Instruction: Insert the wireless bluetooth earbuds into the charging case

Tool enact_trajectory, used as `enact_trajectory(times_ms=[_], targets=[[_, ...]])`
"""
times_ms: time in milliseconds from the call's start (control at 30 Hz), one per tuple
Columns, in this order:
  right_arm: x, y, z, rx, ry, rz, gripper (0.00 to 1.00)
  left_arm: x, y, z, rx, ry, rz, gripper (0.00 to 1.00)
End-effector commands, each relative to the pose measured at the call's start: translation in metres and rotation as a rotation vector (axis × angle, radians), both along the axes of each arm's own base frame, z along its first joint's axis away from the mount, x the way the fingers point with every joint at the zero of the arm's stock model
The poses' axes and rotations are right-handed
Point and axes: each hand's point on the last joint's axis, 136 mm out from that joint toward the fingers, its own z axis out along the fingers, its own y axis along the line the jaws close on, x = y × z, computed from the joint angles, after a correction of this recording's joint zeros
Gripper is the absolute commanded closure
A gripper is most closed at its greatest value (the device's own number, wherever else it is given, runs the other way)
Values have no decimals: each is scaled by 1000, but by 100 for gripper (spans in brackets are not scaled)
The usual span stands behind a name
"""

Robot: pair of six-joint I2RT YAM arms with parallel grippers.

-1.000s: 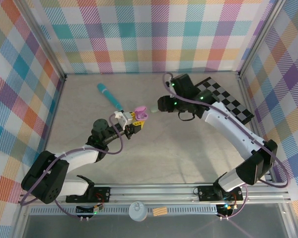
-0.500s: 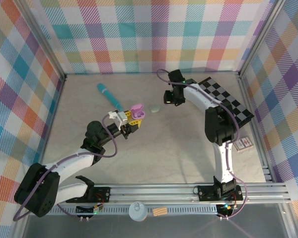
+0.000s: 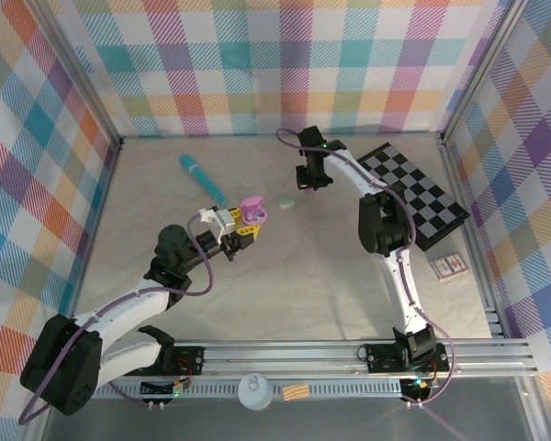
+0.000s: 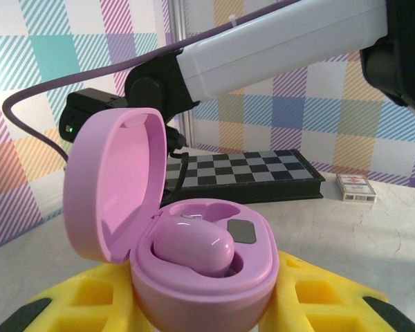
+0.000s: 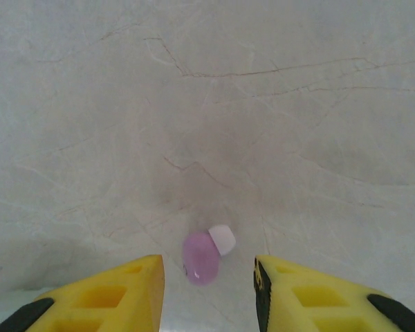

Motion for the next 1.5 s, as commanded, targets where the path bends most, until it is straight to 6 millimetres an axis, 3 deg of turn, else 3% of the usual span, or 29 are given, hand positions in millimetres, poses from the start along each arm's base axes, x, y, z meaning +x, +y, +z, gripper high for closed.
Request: enact_trajectory(times_ms=[0, 300, 500, 733, 967, 1267, 1467], targets=[[-8, 3, -13, -19, 55, 23, 63, -3, 2, 4, 3, -28, -5, 68], [-11, 6, -27, -7, 93, 23, 74, -3, 2, 6, 9, -35, -3, 68], [-9, 8, -19, 10, 81, 25, 83, -3, 3, 3, 20, -33, 3, 68], [-23, 5, 5, 49, 49, 12, 83, -2, 3, 6, 22, -46, 7, 68], [-76, -13, 19, 101, 51, -21, 83, -8, 6, 10, 16, -51, 5, 68], [-183, -46, 16, 154, 127, -113, 84, -10, 7, 14, 17, -60, 10, 68], [-242, -51, 2, 198, 234, -150, 83, -8, 5, 12, 29, -54, 3, 68]])
